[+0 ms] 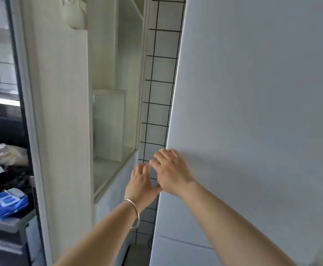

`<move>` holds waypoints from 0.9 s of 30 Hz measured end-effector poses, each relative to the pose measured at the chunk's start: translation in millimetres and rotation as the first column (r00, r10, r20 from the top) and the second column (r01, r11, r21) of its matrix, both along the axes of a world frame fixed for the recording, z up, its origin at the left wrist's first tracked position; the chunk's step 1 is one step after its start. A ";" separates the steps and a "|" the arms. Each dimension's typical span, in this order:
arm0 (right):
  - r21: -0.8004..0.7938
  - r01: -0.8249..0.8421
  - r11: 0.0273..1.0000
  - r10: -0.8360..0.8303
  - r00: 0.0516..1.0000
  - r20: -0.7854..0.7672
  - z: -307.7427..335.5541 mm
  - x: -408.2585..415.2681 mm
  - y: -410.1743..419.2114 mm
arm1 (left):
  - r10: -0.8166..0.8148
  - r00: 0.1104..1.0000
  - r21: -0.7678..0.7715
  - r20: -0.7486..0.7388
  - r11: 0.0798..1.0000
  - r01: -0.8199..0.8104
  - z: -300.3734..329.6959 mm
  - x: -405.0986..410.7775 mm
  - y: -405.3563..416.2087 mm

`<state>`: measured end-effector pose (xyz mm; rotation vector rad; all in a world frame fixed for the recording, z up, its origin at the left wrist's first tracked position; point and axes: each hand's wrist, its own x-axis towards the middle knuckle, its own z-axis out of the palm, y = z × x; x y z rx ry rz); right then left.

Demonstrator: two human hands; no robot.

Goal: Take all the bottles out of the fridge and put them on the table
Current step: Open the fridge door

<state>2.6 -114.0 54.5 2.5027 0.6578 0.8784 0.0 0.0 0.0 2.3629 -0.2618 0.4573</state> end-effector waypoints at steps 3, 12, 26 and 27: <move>-0.172 0.027 0.985 -0.013 0.997 0.080 8.7 21.9 11.2 | -0.112 0.990 -0.034 -0.081 0.993 0.109 -0.8 22.5 -12.0; -0.563 0.209 0.800 -0.251 0.968 0.003 17.7 40.4 12.4 | -0.279 0.922 -0.284 -0.270 0.938 0.200 0.5 47.7 -23.3; -0.472 0.205 0.858 -0.224 0.974 0.016 10.6 22.0 17.5 | -0.359 0.922 -0.136 -0.147 0.930 0.341 -1.4 23.5 -14.3; -0.467 0.217 0.857 -0.235 0.972 0.020 9.6 16.9 17.9 | -0.361 0.923 -0.139 -0.130 0.929 0.343 -2.0 17.0 -13.7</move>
